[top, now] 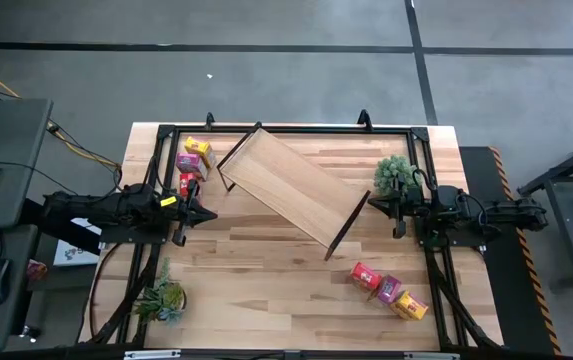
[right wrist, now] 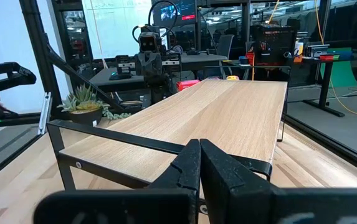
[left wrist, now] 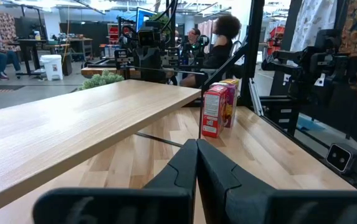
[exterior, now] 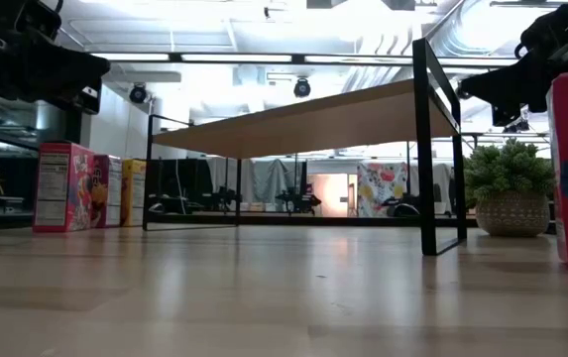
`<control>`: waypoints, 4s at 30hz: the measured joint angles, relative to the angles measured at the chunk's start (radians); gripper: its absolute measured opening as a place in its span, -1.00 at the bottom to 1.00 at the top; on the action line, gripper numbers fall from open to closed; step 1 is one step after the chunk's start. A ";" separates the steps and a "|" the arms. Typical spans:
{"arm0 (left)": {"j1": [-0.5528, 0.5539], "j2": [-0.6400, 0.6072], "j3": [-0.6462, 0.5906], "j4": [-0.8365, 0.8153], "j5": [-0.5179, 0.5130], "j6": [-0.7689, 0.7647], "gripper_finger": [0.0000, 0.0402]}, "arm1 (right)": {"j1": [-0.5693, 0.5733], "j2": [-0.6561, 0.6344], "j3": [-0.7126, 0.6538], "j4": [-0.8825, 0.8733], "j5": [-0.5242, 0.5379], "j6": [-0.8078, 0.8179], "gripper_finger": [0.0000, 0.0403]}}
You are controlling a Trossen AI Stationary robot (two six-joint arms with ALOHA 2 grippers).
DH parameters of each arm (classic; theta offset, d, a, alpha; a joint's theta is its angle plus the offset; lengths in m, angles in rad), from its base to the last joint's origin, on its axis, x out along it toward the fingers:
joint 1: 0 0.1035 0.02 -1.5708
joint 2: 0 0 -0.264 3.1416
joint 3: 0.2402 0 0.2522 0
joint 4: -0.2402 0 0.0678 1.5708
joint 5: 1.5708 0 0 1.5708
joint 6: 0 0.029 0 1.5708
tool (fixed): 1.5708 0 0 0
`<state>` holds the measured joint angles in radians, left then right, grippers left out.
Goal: Stack cereal on shelf
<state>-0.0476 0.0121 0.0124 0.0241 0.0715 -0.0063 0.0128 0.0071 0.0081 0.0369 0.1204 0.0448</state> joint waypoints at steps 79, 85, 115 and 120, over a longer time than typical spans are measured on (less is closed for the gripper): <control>0.000 0.000 0.000 0.000 0.000 0.001 -1.00 | 0.575 1.324 1.253 -1.219 -0.064 1.307 0.17; 0.000 0.000 0.000 0.000 0.000 0.000 -1.00 | 0.598 1.433 1.253 -1.221 -0.023 1.316 0.17; 0.000 0.000 0.000 0.000 0.000 0.000 -1.00 | 0.603 1.553 1.253 -1.139 -0.016 1.185 0.17; 0.000 0.000 0.000 0.000 0.000 0.001 -1.00 | 0.603 1.553 1.253 -1.135 -0.021 1.185 0.17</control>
<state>-0.0479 0.0124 0.0124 0.0242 0.0716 -0.0055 0.6163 1.5597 1.2610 -1.0981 0.0990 1.2298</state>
